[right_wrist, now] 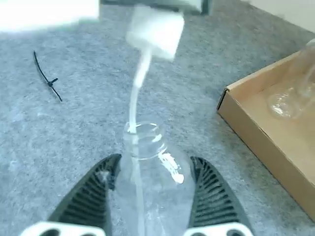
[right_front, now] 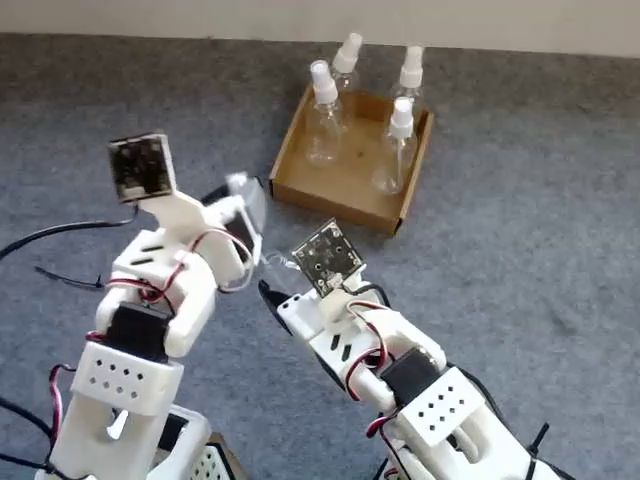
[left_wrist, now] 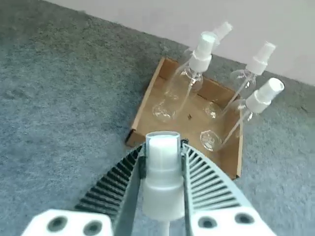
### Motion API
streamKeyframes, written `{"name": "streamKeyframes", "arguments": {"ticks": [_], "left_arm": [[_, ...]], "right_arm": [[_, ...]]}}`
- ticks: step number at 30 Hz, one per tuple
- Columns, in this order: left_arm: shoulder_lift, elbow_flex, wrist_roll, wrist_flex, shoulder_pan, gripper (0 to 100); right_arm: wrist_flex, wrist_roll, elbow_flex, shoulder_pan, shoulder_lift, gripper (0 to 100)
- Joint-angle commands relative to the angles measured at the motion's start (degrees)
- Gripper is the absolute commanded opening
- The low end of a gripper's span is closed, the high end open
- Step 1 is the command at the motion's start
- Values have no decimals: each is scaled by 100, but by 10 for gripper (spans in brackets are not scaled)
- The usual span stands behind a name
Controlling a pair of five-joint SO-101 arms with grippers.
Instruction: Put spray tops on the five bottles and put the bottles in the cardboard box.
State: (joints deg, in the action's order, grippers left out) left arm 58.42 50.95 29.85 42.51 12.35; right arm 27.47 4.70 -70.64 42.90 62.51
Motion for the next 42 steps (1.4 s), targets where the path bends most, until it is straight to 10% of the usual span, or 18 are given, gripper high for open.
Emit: {"name": "streamKeyframes", "arguments": {"ticks": [1, 32, 42], "left_arm": [[92, 145, -273, 9, 549, 4], [92, 1086, -1486, 0, 1130, 7], [92, 1059, -1477, 35, 1112, 210]], "right_arm": [[-145, -70, 92, -127, 145, 4], [-514, -712, 48, -356, 189, 4], [-532, -756, 57, -980, 189, 4]]}}
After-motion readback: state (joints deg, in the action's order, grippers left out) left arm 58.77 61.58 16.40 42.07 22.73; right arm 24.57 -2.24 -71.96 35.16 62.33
